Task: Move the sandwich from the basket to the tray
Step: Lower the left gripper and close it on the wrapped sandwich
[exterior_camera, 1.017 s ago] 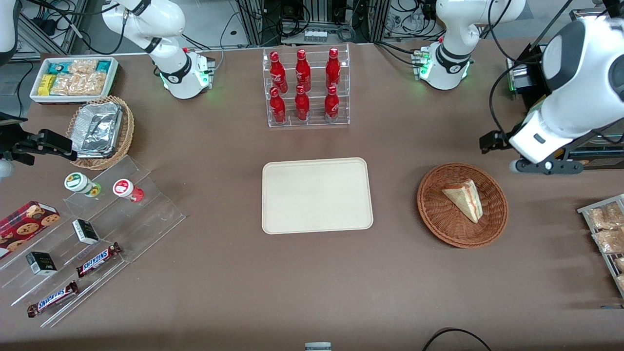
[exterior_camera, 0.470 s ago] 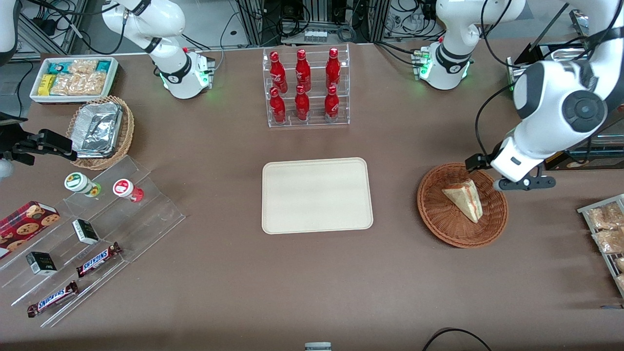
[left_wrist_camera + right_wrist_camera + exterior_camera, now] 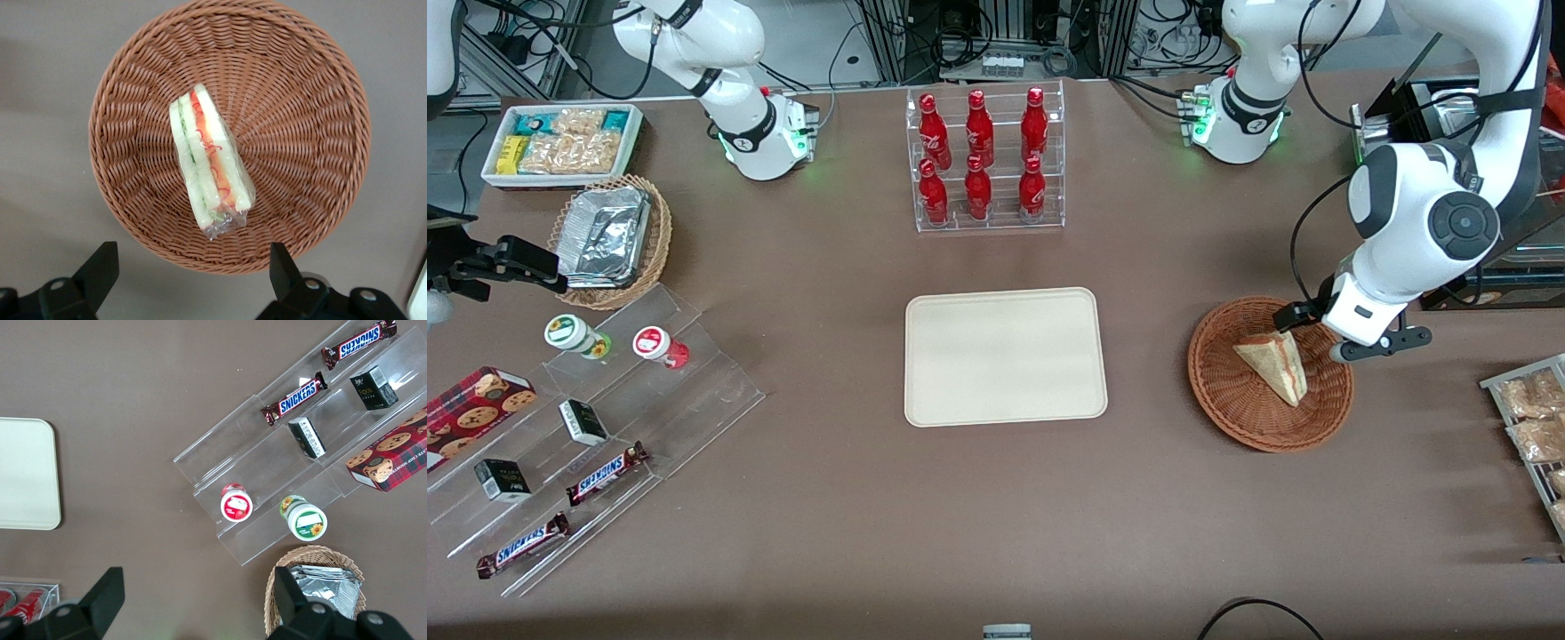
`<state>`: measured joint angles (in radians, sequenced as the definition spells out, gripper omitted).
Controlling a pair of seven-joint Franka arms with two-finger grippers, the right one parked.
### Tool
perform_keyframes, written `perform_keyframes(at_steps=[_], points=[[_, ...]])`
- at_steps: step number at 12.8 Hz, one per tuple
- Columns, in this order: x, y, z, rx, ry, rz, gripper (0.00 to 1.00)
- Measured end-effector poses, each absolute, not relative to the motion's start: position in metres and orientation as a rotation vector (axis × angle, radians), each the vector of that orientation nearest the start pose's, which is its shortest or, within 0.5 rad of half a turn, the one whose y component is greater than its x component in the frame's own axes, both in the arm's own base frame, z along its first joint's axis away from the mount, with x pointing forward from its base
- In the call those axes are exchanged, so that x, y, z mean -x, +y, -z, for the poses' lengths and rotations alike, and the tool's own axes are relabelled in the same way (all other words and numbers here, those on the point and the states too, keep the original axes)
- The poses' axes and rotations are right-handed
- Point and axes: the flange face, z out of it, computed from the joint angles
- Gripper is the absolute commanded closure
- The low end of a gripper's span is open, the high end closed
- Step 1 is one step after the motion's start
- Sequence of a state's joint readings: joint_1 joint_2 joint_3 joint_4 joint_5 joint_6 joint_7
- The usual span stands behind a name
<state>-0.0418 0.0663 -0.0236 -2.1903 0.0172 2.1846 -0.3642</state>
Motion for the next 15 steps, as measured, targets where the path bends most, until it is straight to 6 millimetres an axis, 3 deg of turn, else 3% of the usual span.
perform_keyframes(at_steps=[3,5,10,15], points=[[-0.538,-0.039,-0.345,3.015,-0.8,-0.044,0.0],[-0.54,-0.041,-0.337,2.976,-0.943,-0.033,0.0],[-0.543,-0.041,-0.311,2.917,-1.089,-0.061,0.0],[-0.546,-0.044,-0.289,2.909,-1.115,-0.06,0.0]])
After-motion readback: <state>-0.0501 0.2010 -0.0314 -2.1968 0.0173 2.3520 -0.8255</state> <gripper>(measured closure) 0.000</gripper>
